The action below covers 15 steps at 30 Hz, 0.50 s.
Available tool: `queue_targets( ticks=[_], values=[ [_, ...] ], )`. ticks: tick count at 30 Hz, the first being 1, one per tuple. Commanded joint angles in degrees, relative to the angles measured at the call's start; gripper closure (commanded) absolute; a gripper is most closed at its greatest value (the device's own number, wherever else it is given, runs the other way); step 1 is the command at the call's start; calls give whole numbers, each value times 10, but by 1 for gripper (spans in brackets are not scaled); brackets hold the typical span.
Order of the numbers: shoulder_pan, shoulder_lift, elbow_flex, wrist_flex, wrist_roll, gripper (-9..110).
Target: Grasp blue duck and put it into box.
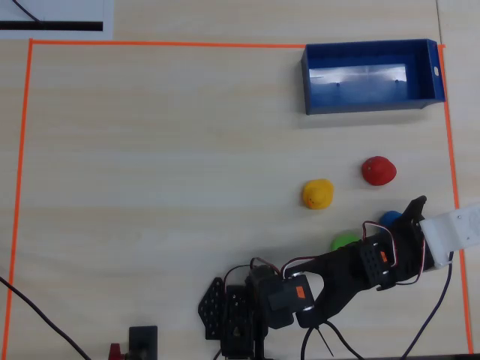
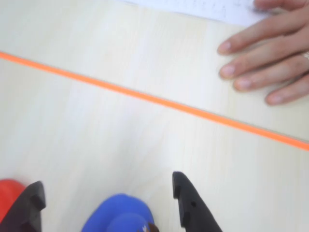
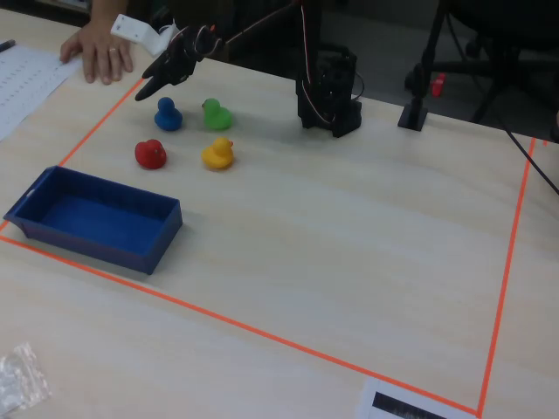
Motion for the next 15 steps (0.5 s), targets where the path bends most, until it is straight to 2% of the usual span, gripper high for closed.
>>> queue_targets(
  ticks=[1,15],
  values=[
    [-3,23,4,-22,-4,66],
    [-14,10,76,-71,-9,66]
  ],
)
